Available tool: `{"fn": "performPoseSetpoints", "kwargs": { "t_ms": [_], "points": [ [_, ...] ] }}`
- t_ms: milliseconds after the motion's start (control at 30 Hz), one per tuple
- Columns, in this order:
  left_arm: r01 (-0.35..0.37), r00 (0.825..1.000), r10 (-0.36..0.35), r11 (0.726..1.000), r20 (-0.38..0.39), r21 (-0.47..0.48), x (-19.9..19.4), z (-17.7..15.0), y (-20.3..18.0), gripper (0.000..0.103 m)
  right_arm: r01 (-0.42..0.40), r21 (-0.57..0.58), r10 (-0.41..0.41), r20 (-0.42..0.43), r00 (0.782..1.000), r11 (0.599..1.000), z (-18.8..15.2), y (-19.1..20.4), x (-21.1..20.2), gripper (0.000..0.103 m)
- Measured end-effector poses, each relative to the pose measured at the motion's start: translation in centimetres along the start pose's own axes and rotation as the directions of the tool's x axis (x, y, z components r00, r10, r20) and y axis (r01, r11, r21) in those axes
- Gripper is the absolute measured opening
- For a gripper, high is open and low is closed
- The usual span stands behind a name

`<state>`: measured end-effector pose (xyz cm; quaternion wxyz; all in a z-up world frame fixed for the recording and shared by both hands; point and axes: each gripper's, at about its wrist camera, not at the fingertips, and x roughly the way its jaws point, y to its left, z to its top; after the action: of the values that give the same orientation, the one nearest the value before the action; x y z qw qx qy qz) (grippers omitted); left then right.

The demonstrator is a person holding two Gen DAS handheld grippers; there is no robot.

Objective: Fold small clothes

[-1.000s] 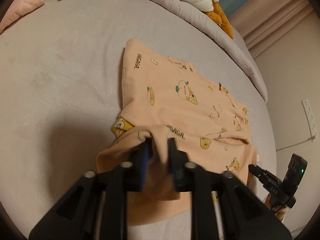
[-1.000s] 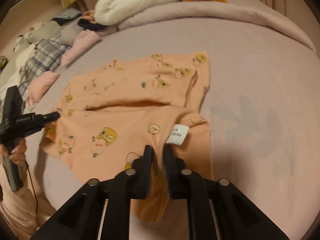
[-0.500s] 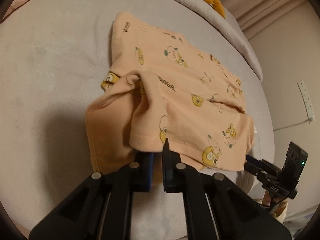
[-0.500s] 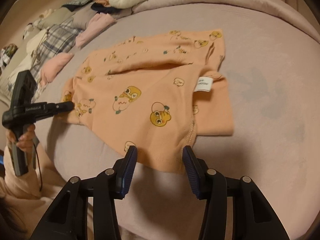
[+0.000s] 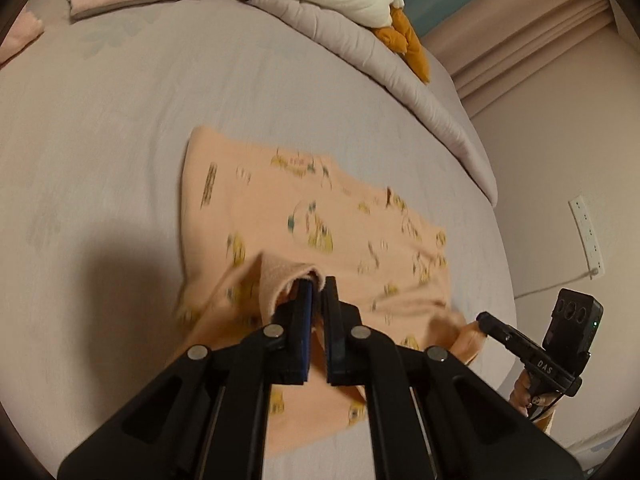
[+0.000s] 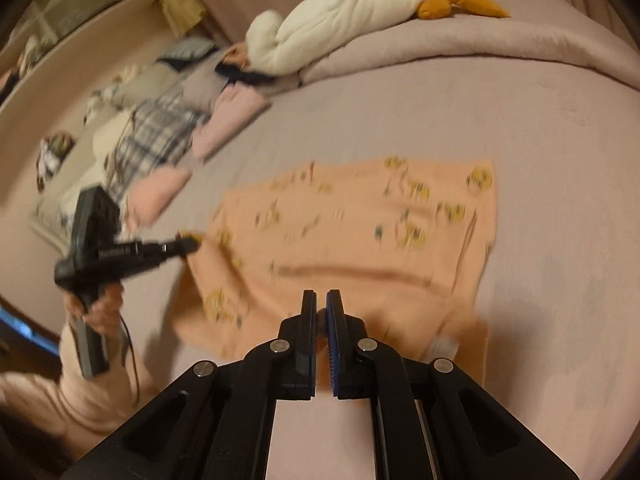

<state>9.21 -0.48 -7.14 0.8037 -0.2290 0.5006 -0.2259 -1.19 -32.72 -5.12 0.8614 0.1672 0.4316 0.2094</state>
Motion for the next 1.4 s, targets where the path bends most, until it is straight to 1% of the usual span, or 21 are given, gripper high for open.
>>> {"fn": "performPoseSetpoints", "kwargs": {
  "t_ms": [100,200,300,367,500,567,600,667,700,733,767,800,833,867,900,933,1067,1167,1233,1367,1400],
  "points": [
    [-0.012,1.0,0.013,1.0,0.022,-0.022,0.9,1.8,0.2,0.004,0.039,0.033,-0.04,0.034,0.999,0.999,1.5,-0.9,1.0,0.007],
    [-0.026,1.0,0.027,0.999,0.016,-0.047,2.2,3.4,0.8,0.004,0.031,0.09,-0.035,0.047,0.998,0.995,2.8,-2.3,2.2,0.007],
    [-0.046,0.999,0.046,0.997,0.004,-0.07,3.8,4.6,1.7,0.004,0.093,0.116,-0.1,0.054,0.993,0.989,3.2,-3.2,2.8,0.007],
    [-0.053,0.998,0.055,0.994,0.015,-0.091,4.2,5.2,2.3,0.003,0.124,0.145,-0.134,0.06,0.989,0.982,3.6,-4.1,3.0,0.007],
    [-0.001,1.0,0.003,0.989,0.018,-0.148,4.2,5.3,3.6,0.003,0.173,0.176,-0.192,0.097,0.977,0.969,4.7,-5.1,3.0,0.007],
    [-0.011,0.999,0.017,0.988,0.037,-0.155,3.5,5.2,3.8,0.005,0.202,0.171,-0.223,0.116,0.968,0.964,5.0,-5.5,3.0,0.007],
    [-0.024,0.999,0.031,0.989,0.045,-0.147,3.0,5.2,3.9,0.007,0.207,0.173,-0.23,0.125,0.965,0.963,5.0,-5.6,2.8,0.007],
    [-0.045,0.997,0.053,0.991,0.056,-0.129,2.0,5.1,3.9,0.02,0.209,0.198,-0.238,0.137,0.961,0.958,5.3,-6.3,2.4,0.007],
    [-0.058,0.996,0.066,0.991,0.066,-0.117,1.5,5.1,3.8,0.031,0.21,0.208,-0.241,0.14,0.96,0.955,5.3,-6.5,2.0,0.007],
    [-0.075,0.993,0.084,0.992,0.08,-0.102,0.9,5.0,3.8,0.04,0.222,0.213,-0.256,0.143,0.956,0.951,5.3,-6.7,1.6,0.011],
    [-0.092,0.991,0.1,0.992,0.094,-0.085,0.3,5.0,3.6,0.043,0.233,0.215,-0.267,0.144,0.953,0.948,5.2,-6.8,1.0,0.013],
    [-0.103,0.989,0.11,0.992,0.102,-0.073,0.0,4.9,3.4,0.046,0.238,0.217,-0.272,0.144,0.951,0.947,5.4,-6.7,1.0,0.021],
    [-0.11,0.987,0.116,0.992,0.108,-0.058,-0.3,4.8,3.3,0.052,0.238,0.218,-0.272,0.143,0.952,0.946,5.3,-6.7,0.8,0.033],
    [-0.112,0.987,0.116,0.993,0.109,-0.049,-0.3,4.6,3.3,0.056,0.235,0.221,-0.27,0.142,0.953,0.947,5.1,-6.8,0.5,0.039],
    [-0.112,0.988,0.116,0.993,0.107,-0.041,-0.4,4.5,3.2,0.063,0.226,0.222,-0.261,0.144,0.955,0.949,4.8,-6.8,0.1,0.049],
    [-0.115,0.988,0.117,0.993,0.103,-0.032,-0.4,4.2,3.1,0.066,0.22,0.219,-0.254,0.139,0.957,0.951,4.8,-6.6,0.3,0.051],
    [-0.099,0.992,0.098,0.995,0.074,0.01,0.4,3.3,2.5,0.067,0.224,0.162,-0.238,0.074,0.968,0.961,4.6,-5.4,1.8,0.051],
    [-0.112,0.993,0.11,0.993,0.049,0.038,1.6,2.7,1.9,0.067,0.26,0.121,-0.265,0.029,0.964,0.958,4.6,-4.9,3.7,0.051],
    [-0.12,0.992,0.119,0.992,0.036,0.033,2.2,2.5,1.7,0.067,0.276,0.112,-0.278,-0.002,0.961,0.955,4.7,-5.0,5.0,0.051],
    [-0.146,0.989,0.143,0.988,0.042,0.059,2.8,2.2,1.4,0.065,0.307,0.109,-0.304,-0.049,0.952,0.945,4.7,-5.1,6.6,0.05],
    [-0.146,0.989,0.143,0.987,0.047,0.065,2.8,2.2,1.4,0.065,0.306,0.103,-0.303,-0.04,0.952,0.947,4.7,-5.0,6.6,0.045]
  ]
}}
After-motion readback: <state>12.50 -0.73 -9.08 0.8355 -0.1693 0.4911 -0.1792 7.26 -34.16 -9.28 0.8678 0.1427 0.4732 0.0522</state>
